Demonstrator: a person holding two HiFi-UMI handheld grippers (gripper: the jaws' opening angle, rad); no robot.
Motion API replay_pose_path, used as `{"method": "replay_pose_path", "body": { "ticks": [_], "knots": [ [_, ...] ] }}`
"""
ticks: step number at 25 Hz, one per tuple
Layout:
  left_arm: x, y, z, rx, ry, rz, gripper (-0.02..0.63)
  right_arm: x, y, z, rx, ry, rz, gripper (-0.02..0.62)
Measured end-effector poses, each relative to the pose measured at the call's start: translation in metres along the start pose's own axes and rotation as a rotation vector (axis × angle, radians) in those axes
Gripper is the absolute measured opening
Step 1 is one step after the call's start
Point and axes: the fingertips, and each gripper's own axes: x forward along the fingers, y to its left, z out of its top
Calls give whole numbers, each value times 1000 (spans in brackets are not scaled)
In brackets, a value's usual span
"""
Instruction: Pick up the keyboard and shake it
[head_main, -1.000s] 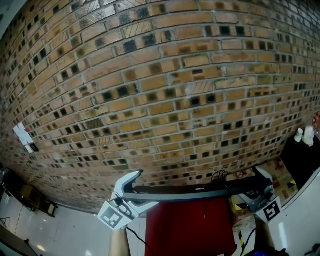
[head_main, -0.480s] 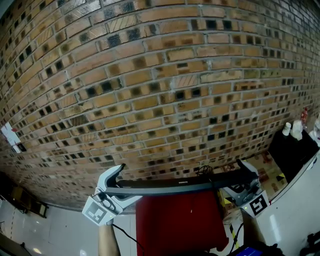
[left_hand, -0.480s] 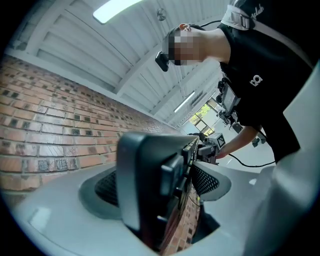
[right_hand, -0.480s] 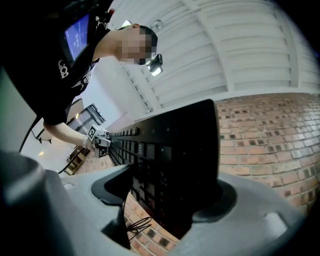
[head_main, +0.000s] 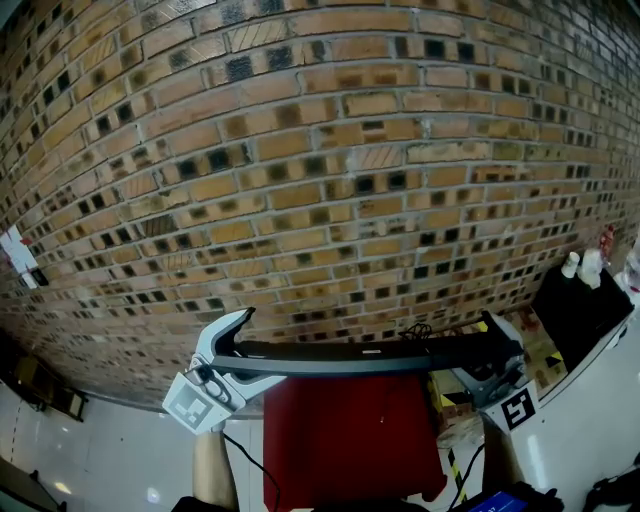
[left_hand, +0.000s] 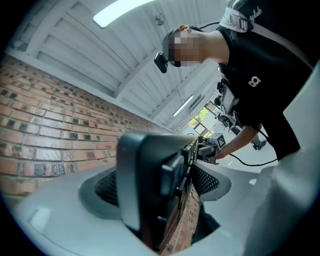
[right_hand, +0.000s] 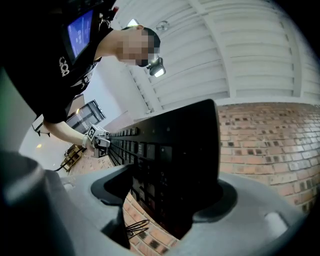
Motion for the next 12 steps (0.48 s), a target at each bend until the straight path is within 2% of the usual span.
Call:
{"method": "replay_pose_path", "body": {
  "ticks": [2,7,12],
  "knots": [
    [3,2,3,-10,-12,9,437,1,-3,2,-5,-4,-3,348],
    [6,-1,17,57,-23,-23,436,-6,-4,9,-6,-26,-15,348],
    [7,-2,-16,-9,13,-28,434,-4,0,-23,46,22,-11,351]
  ]
}}
